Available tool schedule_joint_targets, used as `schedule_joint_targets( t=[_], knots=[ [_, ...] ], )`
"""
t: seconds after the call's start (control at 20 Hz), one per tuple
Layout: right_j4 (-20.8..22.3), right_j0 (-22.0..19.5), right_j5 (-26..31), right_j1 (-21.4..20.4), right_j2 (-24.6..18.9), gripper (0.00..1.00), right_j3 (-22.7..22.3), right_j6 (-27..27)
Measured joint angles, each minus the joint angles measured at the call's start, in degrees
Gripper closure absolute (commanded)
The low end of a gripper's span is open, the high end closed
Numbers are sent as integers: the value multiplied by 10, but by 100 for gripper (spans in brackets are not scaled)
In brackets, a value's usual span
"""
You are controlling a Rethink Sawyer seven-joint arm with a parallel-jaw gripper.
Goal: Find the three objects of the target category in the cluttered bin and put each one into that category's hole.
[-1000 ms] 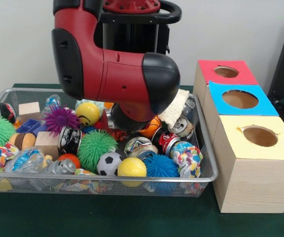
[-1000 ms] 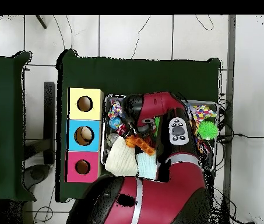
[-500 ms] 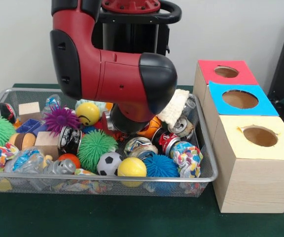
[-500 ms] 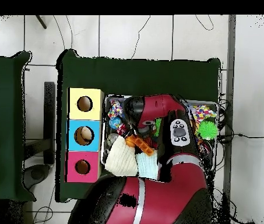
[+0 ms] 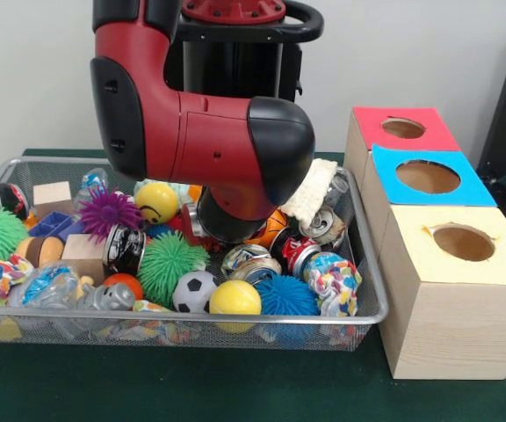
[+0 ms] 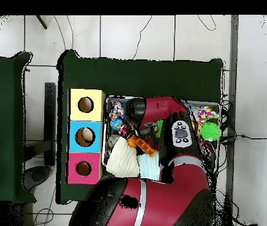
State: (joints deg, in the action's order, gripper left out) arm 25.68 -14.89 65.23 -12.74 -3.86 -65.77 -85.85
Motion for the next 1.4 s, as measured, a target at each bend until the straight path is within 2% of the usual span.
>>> schedule_joint_targets(
  t=[0.95, 1.0, 1.4],
  knots=[
    [-11, 2, 0, 2, 11, 0, 0, 0],
    [-11, 2, 0, 2, 11, 100, 0, 0],
    [-13, 2, 0, 2, 11, 100, 0, 0]
  ],
)
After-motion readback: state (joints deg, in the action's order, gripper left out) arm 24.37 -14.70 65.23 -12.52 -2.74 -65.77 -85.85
